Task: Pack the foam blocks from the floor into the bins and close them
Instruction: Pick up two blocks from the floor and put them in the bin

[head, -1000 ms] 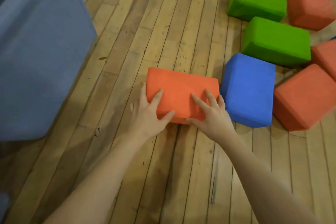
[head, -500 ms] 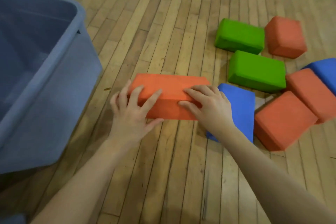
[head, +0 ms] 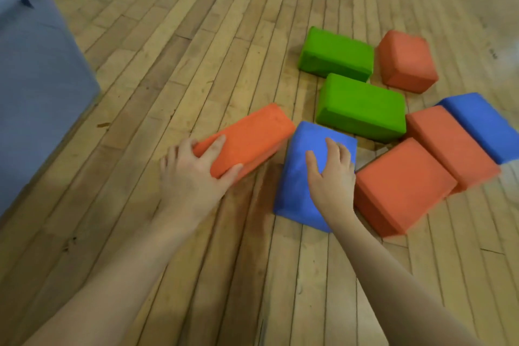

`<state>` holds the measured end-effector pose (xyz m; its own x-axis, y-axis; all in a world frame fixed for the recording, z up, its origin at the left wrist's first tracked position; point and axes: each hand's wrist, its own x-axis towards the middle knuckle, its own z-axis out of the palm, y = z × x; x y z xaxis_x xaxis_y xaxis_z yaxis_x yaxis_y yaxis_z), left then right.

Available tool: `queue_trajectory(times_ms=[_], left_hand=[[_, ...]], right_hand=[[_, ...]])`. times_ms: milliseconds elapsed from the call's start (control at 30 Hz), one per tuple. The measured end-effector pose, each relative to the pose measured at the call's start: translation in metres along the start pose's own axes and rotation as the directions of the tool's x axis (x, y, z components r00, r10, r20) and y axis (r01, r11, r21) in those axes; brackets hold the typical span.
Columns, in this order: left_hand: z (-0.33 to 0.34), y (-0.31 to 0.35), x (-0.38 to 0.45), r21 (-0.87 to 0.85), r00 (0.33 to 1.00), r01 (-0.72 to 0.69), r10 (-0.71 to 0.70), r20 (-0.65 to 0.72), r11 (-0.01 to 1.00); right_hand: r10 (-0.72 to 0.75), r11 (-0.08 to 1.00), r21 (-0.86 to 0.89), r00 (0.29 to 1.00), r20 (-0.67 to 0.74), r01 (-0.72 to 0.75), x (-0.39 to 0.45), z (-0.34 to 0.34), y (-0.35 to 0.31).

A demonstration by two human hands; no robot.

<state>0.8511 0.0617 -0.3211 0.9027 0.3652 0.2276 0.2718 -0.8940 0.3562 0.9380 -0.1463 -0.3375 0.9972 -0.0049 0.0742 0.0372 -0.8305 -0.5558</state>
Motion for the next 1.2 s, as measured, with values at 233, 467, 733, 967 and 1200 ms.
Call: queue_trajectory(times_ms=[233, 467, 733, 967, 1200], left_hand=[[0.023, 0.045, -0.026, 0.094, 0.970, 0.212, -0.221, 0.102, 0.973], [0.020, 0.037, -0.034, 0.146, 0.971, -0.002, -0.033, 0.238, 0.989], [0.017, 0.033, -0.036, 0.038, 0.960, 0.064, -0.072, 0.271, 0.997], [-0.038, 0.035, -0.023, -0.129, 0.994, 0.113, -0.112, 0.015, 0.985], [-0.157, 0.049, 0.005, -0.117, 0.940, 0.131, -0.161, -0.301, 0.984]], right_hand=[[0.272, 0.906, -0.345, 0.962, 0.035, -0.244, -0.041, 0.009, 0.065], [0.314, 0.943, 0.123, 0.949, -0.006, -0.311, -0.050, 0.015, 0.053], [-0.050, 0.925, 0.373, 0.997, -0.064, 0.070, -0.058, 0.018, 0.022], [-0.292, 0.904, 0.265, 0.937, -0.193, 0.336, -0.047, -0.027, -0.016], [-0.519, 0.763, 0.310, 0.824, -0.229, 0.567, -0.021, -0.106, -0.125]])
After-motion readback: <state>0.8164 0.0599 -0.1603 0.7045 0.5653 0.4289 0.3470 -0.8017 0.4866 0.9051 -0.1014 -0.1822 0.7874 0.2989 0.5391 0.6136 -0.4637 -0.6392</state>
